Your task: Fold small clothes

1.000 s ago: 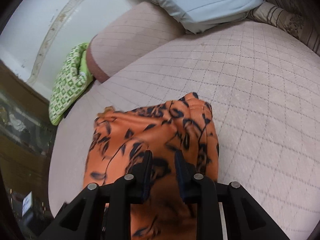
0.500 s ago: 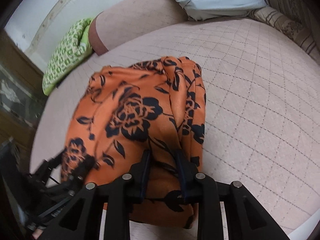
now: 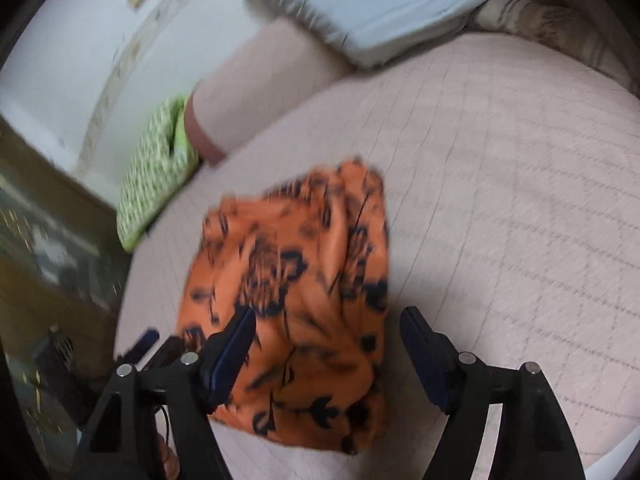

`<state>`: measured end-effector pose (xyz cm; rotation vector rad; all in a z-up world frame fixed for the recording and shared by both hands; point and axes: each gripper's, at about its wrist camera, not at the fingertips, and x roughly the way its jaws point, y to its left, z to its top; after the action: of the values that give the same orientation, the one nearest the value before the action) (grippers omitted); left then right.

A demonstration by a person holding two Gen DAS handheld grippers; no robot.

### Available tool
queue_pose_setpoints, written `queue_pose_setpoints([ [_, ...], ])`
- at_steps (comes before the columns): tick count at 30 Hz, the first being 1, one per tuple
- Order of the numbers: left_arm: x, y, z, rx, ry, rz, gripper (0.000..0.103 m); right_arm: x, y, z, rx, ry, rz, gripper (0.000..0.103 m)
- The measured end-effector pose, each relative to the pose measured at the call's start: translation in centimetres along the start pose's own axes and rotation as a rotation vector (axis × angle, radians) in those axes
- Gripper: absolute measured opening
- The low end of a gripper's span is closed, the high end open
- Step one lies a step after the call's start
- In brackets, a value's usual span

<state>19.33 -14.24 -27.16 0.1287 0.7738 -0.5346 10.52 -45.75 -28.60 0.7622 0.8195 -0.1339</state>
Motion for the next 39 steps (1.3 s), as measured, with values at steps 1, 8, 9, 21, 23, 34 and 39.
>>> queue_pose_setpoints([
  [1,0.2,1.0,0.4,-0.037,0.005,-0.006,0.088,-0.3,-0.6,0.4,0.022,-0.013,0.016,0.078],
  [8,3.6,5.5,1.6,-0.197,0.134,-0.116,0.088,0.8,-3.3,1.9,0.157,0.044,0.042,0.078],
  [9,4.4,5.7,1.6,-0.210,0.162,-0.130,0.088,1.0,-3.3,1.9,0.158,0.044,0.027,0.078],
  [21,5.9,4.7,1.1,-0.132,0.204,-0.049,0.088,8.0,0.8,0.9,0.033,0.242,-0.008,0.074],
  [23,5.9,5.0,1.1,-0.153,0.204,-0.054,0.088,7.9,0.9,1.2,0.054,0.218,-0.024,0.074],
  [34,3.8,4.9,0.6,-0.088,0.183,-0.050,0.088,11.6,9.9,6.3,-0.119,0.191,0.145,0.054],
  [39,3.8,5.1,-0.3,-0.065,0.197,-0.094,0.088,12.4,11.7,8.9,-0.150,0.175,-0.035,0.049],
])
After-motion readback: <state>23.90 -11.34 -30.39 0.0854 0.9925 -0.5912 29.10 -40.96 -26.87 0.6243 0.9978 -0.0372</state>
